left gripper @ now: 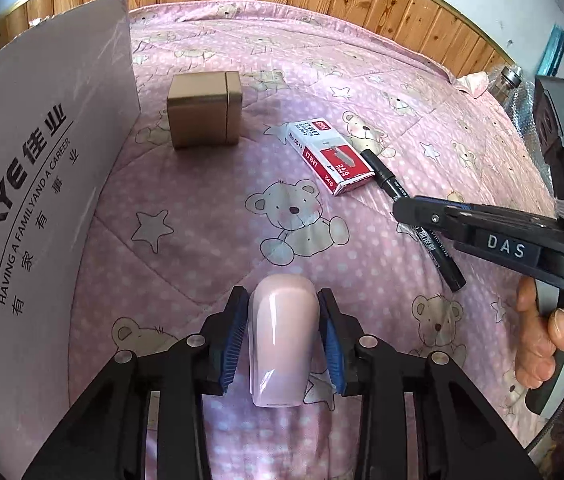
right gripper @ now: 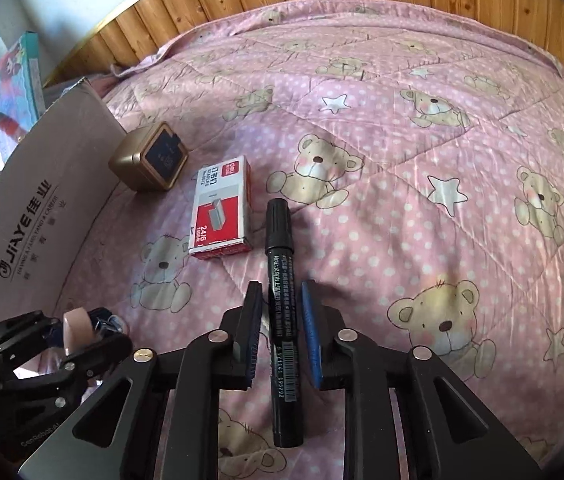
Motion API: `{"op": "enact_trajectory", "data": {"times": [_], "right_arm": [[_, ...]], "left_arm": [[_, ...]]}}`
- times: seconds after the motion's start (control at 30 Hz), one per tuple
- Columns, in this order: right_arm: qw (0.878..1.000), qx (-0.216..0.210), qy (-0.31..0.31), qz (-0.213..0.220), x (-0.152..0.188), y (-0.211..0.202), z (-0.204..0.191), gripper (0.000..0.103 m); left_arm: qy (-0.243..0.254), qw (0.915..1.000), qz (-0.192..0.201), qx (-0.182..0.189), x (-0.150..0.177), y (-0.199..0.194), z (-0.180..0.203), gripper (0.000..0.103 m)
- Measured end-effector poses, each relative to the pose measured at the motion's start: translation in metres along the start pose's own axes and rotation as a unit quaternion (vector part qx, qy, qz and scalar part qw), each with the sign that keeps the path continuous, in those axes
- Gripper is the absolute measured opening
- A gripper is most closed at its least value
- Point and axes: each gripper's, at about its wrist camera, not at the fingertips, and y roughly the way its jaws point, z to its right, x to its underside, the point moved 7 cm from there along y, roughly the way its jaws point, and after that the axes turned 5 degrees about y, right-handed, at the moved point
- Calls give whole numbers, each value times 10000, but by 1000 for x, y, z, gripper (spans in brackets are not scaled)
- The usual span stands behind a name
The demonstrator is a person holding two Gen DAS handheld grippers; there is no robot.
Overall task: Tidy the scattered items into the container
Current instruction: 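Lift the stapler and black marker toward the box with both tools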
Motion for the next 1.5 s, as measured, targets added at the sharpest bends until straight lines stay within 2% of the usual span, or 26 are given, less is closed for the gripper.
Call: {"op": "enact_trajectory", "data": {"times": [0.17,0.47,0.73,0.97,1.5], "right_arm": [[9993,-82,359,67,14,-21,3,13],[9979,-139,626,99,61,-51,-9,14],[9979,-162,554,305,81,-83,-29,14],[9981,-210,445,361,98,-95,-50,14],[9991,-253,180,281,120,-103,-87,14]], "left_arm": [[-41,9999,-22,96,4,-8,-3,29],[133,9994,238,207,8,-41,13,29],[217,9980,541,255,14,-78,19,29],[239,9967,737,242,21,-105,19,29],[130,9967,799,50,40,-136,5,29]]}}
